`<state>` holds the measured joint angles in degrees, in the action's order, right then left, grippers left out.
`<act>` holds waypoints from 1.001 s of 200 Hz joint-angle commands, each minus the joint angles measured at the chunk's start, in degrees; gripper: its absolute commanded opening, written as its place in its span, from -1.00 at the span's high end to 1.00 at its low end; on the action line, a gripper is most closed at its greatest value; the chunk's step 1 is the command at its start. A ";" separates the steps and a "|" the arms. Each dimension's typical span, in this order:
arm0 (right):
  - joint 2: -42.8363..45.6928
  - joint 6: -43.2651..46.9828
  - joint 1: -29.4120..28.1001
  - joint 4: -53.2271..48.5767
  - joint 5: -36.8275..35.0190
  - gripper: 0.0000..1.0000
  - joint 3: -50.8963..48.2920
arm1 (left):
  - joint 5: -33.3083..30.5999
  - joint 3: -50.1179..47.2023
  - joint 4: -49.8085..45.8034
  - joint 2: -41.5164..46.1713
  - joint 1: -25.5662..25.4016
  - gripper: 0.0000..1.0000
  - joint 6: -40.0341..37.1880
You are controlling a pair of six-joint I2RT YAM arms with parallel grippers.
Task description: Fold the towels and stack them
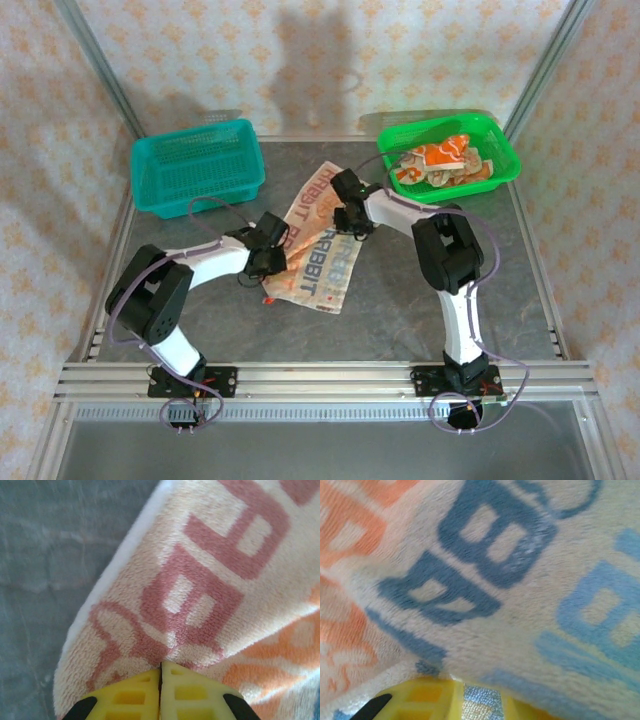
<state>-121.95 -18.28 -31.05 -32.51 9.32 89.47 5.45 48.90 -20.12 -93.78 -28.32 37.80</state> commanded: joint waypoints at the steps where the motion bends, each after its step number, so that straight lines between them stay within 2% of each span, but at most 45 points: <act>1: -4.30 2.63 1.05 -1.63 -0.58 0.47 4.21 | 2.40 -1.52 -1.60 -1.18 -3.85 0.80 4.62; 40: -5.43 4.96 2.56 -3.32 -0.51 0.42 11.16 | 3.61 10.01 -2.79 -7.53 -8.07 0.80 4.99; 59: -2.69 5.00 2.74 -3.80 -0.08 0.35 9.98 | 2.80 13.32 -5.71 -7.38 -8.08 0.68 4.40; 101: 9.90 1.19 2.55 -1.23 0.28 0.25 -4.95 | -2.25 10.24 -11.78 -0.13 -8.08 0.34 4.83; 123: 16.26 0.27 1.47 -0.65 -0.32 0.23 -13.79 | -2.69 5.63 -10.87 2.10 -8.09 0.24 6.76; 161: 24.92 -1.19 -1.60 -0.09 -1.57 0.23 -25.78 | -0.15 4.52 -7.36 -0.98 -8.11 0.21 7.72; 200: 29.31 -2.73 -4.24 1.56 -1.56 0.23 -33.49 | 0.00 6.27 -5.82 -3.76 -8.07 0.24 7.48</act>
<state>-95.53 -18.79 -34.30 -32.38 9.58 59.51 5.54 53.63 -27.40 -96.20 -36.62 44.62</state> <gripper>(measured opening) 0.384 0.394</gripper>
